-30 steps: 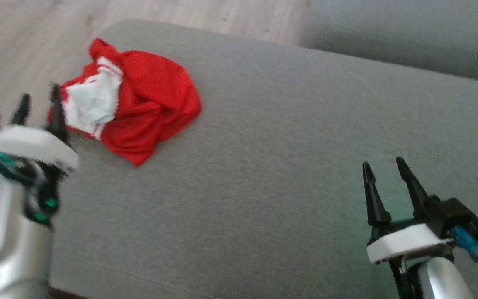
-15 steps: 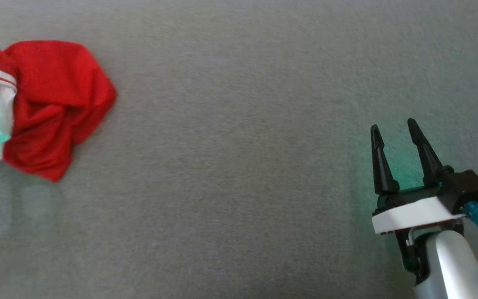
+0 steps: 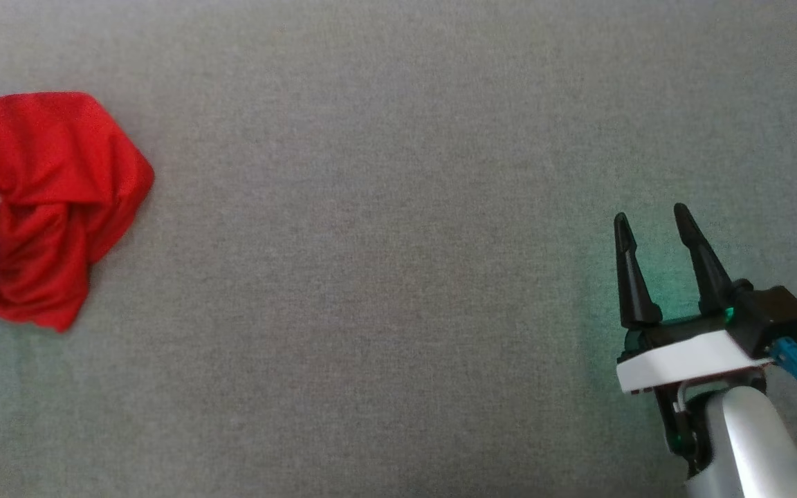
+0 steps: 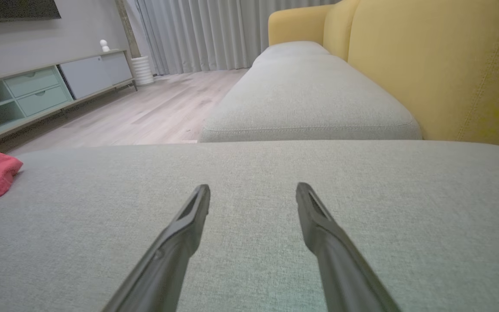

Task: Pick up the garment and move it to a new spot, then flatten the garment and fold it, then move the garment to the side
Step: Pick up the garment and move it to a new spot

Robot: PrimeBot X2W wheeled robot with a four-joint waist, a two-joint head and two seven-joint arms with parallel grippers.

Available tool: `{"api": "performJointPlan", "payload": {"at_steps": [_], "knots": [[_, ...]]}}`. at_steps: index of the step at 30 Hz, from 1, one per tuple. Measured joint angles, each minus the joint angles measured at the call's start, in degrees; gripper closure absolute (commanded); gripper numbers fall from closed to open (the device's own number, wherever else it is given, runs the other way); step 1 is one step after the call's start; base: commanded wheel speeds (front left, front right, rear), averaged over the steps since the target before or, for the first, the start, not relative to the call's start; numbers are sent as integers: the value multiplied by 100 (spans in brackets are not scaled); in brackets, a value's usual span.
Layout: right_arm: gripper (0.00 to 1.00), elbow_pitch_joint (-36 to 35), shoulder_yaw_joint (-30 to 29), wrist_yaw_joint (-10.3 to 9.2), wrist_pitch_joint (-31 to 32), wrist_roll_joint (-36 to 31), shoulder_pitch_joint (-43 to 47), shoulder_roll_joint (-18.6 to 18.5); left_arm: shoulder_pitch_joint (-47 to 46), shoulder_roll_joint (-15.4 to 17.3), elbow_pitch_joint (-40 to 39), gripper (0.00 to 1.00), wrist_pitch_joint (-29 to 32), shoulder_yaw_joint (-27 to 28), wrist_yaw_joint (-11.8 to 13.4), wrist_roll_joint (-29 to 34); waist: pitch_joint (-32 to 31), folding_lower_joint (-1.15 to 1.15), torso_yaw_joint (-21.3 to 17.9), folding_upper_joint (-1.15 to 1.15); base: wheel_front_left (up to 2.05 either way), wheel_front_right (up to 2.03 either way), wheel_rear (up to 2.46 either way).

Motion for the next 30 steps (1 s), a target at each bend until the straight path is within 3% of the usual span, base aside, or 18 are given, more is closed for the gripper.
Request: {"api": "performJointPlan", "payload": {"at_steps": [6,12,20,30], "knots": [[0,136,18,0,-57,110,18,0,-192,89,-434,100,-902,-5,-241,247,-432,-1,83,0,0,0,0],[0,310,49,0,-120,300,196,0,-1156,31,-940,100,-1471,-345,-628,439,-968,-1,166,0,0,0,0],[0,405,123,0,-178,407,363,3,-2147,-886,-1462,100,-2012,-894,-1176,108,-1489,-1,-47,0,0,0,0],[0,333,49,0,-147,405,370,2,-2072,-1909,-1540,100,-2320,-1780,-1427,-116,-1616,0,-710,0,0,0,0]]}}
